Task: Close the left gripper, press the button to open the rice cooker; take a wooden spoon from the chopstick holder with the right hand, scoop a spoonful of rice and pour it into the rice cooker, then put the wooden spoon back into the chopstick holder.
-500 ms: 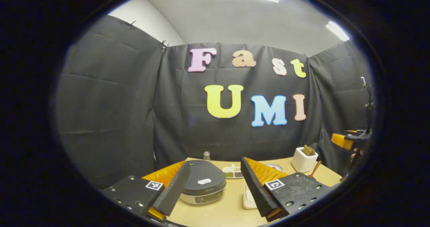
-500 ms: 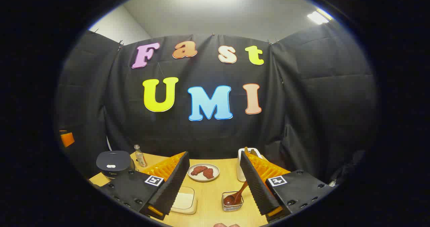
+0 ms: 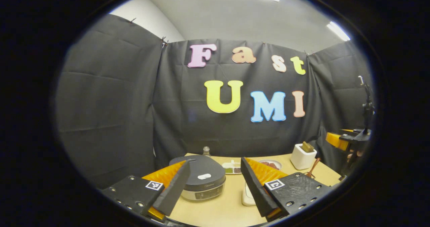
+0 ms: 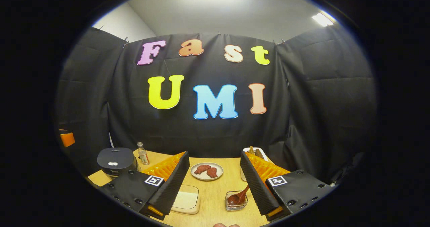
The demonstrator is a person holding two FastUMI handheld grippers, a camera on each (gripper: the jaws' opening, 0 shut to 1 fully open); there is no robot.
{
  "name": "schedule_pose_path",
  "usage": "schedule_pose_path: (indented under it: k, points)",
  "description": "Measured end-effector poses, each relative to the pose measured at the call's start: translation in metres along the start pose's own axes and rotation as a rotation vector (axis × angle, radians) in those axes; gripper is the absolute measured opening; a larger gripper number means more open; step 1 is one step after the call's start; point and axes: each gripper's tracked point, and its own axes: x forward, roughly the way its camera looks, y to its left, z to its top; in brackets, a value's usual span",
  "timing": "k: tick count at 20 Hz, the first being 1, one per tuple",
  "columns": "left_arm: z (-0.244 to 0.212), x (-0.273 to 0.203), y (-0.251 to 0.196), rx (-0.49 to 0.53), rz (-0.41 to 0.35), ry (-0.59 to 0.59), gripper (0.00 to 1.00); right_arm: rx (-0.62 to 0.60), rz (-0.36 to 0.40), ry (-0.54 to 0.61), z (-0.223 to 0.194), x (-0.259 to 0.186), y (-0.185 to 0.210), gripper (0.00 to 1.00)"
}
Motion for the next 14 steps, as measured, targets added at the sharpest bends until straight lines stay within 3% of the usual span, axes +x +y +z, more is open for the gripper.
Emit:
schedule_pose_path:
  k: [14]
  points:
    - [0.01, 0.032, 0.002, -0.003, -0.065, 0.014, 0.91, -0.009, -0.033, 0.02, -0.021, -0.001, -0.006, 0.97]
